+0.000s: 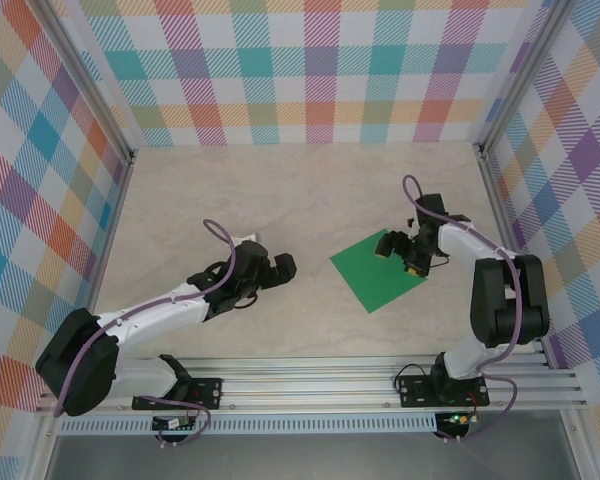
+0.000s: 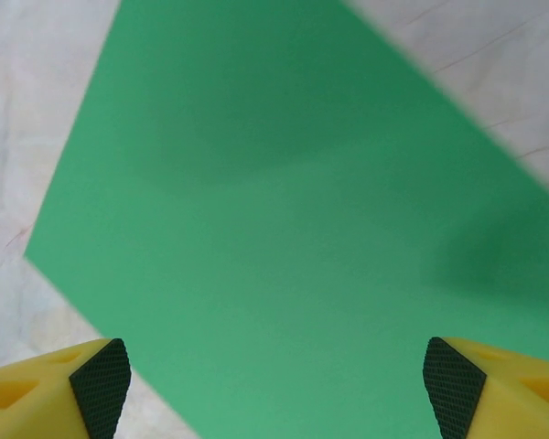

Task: Fold a paper plane with a square sheet of paper (pick it up from the middle)
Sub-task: Move the square sheet of paper to the center of the table.

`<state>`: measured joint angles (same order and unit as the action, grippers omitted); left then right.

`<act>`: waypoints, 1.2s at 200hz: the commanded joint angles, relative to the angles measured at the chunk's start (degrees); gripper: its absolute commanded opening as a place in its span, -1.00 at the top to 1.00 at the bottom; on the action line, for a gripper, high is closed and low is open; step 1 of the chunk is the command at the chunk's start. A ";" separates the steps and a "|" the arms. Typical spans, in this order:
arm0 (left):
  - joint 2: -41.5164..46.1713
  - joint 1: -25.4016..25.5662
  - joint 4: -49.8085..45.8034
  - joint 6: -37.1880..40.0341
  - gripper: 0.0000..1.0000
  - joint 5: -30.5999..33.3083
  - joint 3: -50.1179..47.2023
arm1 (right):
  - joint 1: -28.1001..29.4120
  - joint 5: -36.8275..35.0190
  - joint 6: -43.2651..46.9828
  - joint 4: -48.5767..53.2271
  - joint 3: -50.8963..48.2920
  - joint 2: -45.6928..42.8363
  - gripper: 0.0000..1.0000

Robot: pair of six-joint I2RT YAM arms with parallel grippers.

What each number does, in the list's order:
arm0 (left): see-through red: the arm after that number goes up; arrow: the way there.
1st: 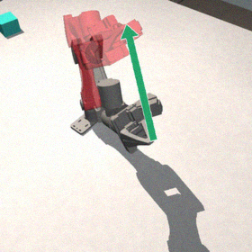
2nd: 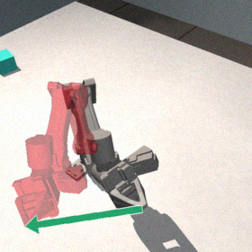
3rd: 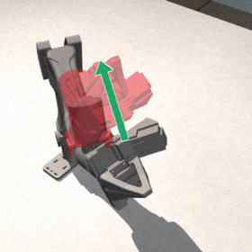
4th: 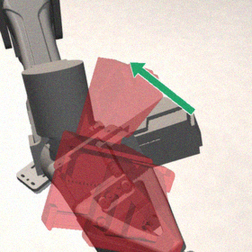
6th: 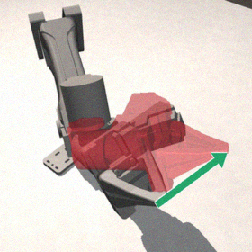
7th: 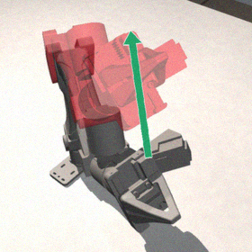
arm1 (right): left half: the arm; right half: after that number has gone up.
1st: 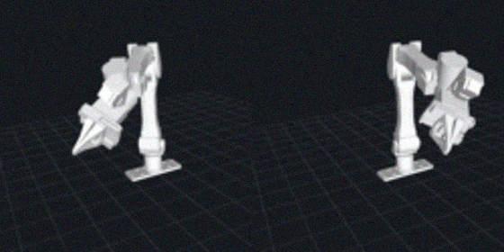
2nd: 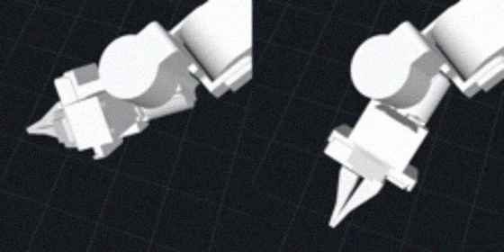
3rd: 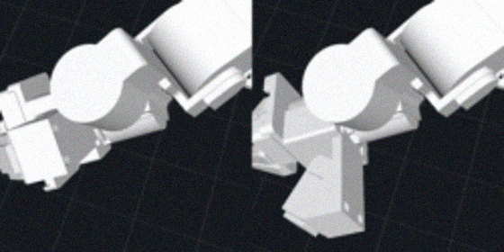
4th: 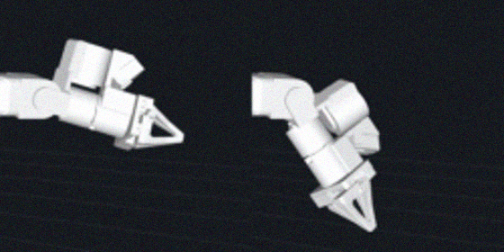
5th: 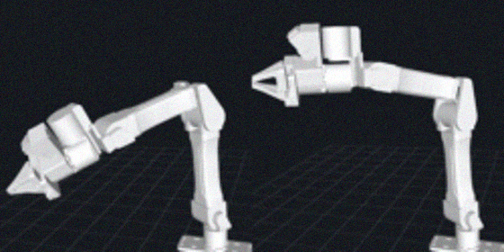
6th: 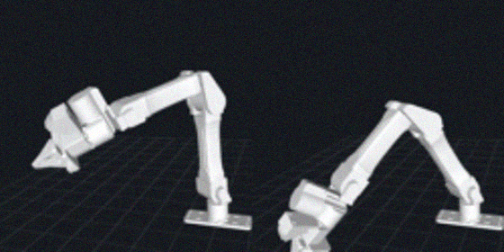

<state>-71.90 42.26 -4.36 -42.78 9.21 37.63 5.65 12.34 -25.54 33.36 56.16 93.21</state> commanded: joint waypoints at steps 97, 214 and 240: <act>2.54 0.45 0.08 2.25 -1.00 -1.05 -0.70 | -1.00 4.90 -3.77 -2.53 -12.49 -2.88 -0.69; 3.50 0.42 -2.52 1.40 -1.00 0.65 0.16 | 13.19 3.36 -3.19 3.10 -11.91 -15.99 -0.59; 5.20 0.41 -6.17 -1.54 -1.00 7.09 -0.39 | 19.65 7.31 -0.76 2.36 -12.94 -16.88 -0.51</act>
<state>-69.45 42.26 -6.28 -42.17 10.22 37.26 20.71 16.23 -30.50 33.69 42.54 77.06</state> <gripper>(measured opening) 0.999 0.768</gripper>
